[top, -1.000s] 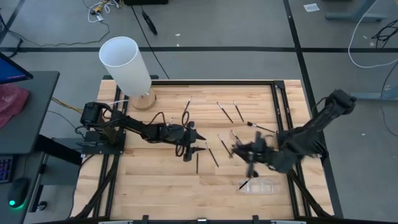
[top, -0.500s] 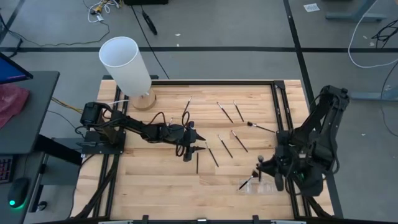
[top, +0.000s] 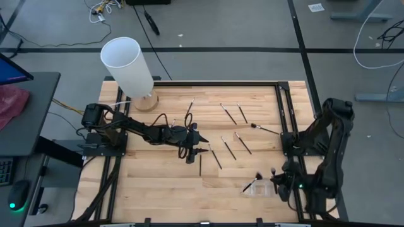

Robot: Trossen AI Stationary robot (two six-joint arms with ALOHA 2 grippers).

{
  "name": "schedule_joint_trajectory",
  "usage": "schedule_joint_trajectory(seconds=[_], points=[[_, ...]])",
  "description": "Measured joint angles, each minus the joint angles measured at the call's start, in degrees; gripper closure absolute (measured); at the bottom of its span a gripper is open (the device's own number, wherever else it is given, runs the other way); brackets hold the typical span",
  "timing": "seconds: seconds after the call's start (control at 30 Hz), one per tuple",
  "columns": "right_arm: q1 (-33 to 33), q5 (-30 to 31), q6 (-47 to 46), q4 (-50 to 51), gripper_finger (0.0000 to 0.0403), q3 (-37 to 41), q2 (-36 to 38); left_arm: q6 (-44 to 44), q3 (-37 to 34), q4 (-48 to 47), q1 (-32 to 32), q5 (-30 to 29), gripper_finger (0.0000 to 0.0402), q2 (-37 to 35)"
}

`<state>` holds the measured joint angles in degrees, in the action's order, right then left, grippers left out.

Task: Pick & Place Makeup Supplies
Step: Put the silver makeup brush into the transparent organizer

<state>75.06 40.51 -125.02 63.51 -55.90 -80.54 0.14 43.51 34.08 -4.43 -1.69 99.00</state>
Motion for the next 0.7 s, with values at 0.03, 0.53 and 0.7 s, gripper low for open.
schedule_joint_trajectory(seconds=[0.03, 0.53, 0.7], points=[[0.1, -0.27, -0.89, -0.24, 0.0373, 0.0, -1.48, 0.0, 0.0, 0.01, 0.0, 0.0, 0.0204, 0.0], [0.12, -6.98, -1.83, -0.97, 0.0367, 0.0, -8.24, -0.02, 0.02, 0.42, 0.0, -0.02, 0.0204, 0.0], [0.01, -7.1, -1.65, -1.62, 0.0343, 0.0, -8.24, -0.02, 0.02, 0.42, 0.0, -0.02, 0.0204, 0.0]])
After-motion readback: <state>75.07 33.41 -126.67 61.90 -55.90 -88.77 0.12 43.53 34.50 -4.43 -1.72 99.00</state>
